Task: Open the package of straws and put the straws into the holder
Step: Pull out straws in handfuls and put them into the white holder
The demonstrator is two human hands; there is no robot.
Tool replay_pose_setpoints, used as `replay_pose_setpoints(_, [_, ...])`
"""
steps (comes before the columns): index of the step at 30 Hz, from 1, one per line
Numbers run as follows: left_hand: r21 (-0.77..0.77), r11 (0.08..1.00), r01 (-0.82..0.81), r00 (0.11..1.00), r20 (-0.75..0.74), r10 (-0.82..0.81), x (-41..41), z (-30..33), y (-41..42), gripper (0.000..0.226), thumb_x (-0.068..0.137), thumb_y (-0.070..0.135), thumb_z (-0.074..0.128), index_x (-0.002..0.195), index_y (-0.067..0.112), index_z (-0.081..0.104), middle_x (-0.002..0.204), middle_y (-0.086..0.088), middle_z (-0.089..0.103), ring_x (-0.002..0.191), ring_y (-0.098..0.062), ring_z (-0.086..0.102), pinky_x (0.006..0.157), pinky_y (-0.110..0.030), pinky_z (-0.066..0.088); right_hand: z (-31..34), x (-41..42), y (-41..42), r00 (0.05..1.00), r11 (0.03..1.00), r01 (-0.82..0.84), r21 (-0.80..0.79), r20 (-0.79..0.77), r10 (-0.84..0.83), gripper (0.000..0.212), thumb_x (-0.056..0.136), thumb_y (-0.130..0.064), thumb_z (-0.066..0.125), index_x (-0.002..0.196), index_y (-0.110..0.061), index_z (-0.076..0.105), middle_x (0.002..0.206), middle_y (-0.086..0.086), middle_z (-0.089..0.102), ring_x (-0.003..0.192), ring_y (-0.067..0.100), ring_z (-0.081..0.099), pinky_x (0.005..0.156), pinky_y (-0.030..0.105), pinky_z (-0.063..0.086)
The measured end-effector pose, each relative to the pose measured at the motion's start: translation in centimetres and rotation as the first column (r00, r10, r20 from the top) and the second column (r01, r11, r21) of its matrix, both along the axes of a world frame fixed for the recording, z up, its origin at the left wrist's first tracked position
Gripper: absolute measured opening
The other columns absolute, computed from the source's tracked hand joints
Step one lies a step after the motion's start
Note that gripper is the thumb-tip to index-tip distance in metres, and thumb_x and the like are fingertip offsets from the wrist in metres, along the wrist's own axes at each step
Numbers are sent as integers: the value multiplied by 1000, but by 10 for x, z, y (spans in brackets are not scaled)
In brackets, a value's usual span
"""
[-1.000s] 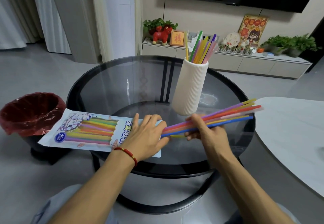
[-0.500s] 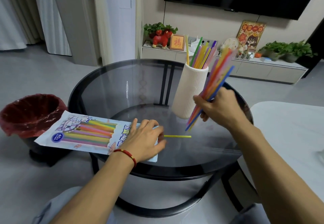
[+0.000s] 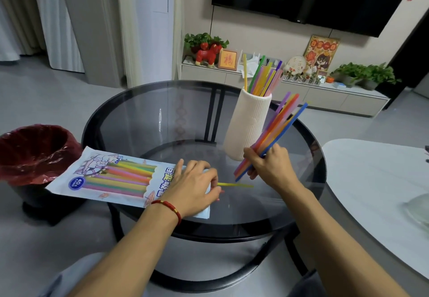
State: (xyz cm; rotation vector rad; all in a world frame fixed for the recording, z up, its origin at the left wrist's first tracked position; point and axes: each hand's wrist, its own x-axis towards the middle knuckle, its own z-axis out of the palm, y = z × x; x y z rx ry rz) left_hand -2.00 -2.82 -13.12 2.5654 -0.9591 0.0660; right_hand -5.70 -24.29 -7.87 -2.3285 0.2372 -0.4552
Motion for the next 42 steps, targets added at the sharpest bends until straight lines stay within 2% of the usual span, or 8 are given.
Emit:
replay_pose_setpoints(6, [-193,980,48,990,136,-22,2,6,-4,17,91,34,51,99,25,63,128,1,55,123,-21,46,106,-41,34,11,-7,0,990,980,62,188,110,-83,27,99,-21,67,82,-2,75,60,9,77,50,21,75,61,34,67])
replay_pose_setpoints(14, [-318,948,26,990,141,20,0,10,-4,15,89,23,57,103,23,63,115,6,57,111,-16,48,96,-37,45,79,-1,-21,840,715,-75,695,430,-331,17,97,-20,73,93,-4,68,67,9,76,53,22,74,55,31,64])
replay_pose_setpoints(19, [-334,942,11,994,102,25,2,10,-3,17,91,25,55,107,25,61,118,9,55,115,-12,46,97,-39,46,116,22,-26,768,876,5,482,559,-312,21,97,-27,70,90,-7,69,65,2,77,57,21,78,52,31,64])
replay_pose_setpoints(22, [-339,941,17,995,97,17,2,11,-4,20,91,24,55,110,24,62,118,8,55,115,-13,45,97,-39,46,126,43,-25,826,938,140,317,485,-287,29,96,-26,67,90,2,72,71,10,77,57,19,78,52,35,65])
replay_pose_setpoints(28, [-333,943,15,997,81,13,0,13,-5,22,92,22,55,113,23,62,120,7,55,117,-14,44,98,-39,45,140,72,-20,939,988,154,-23,315,-139,28,96,-20,68,69,-15,61,64,7,72,46,13,73,46,26,61])
replay_pose_setpoints(33, [-337,941,5,998,61,16,0,15,-4,23,92,21,56,114,23,62,121,6,56,119,-13,43,100,-39,44,150,80,-15,984,986,127,-112,143,-110,21,91,-26,76,80,-11,66,70,4,69,49,10,68,44,21,56])
replay_pose_setpoints(39, [-342,940,-12,999,32,24,0,15,-1,23,92,22,56,115,24,62,123,6,55,120,-12,43,100,-38,45,161,75,-12,964,981,144,-129,244,-109,34,93,-39,75,102,-7,72,101,8,74,86,22,72,81,43,65])
replay_pose_setpoints(42, [-346,938,-10,999,44,27,0,15,1,24,91,20,56,114,23,62,121,6,56,117,-12,43,98,-37,46,161,73,-14,935,968,205,-147,323,-149,49,93,-42,74,128,-9,66,108,8,69,95,19,66,83,36,61])
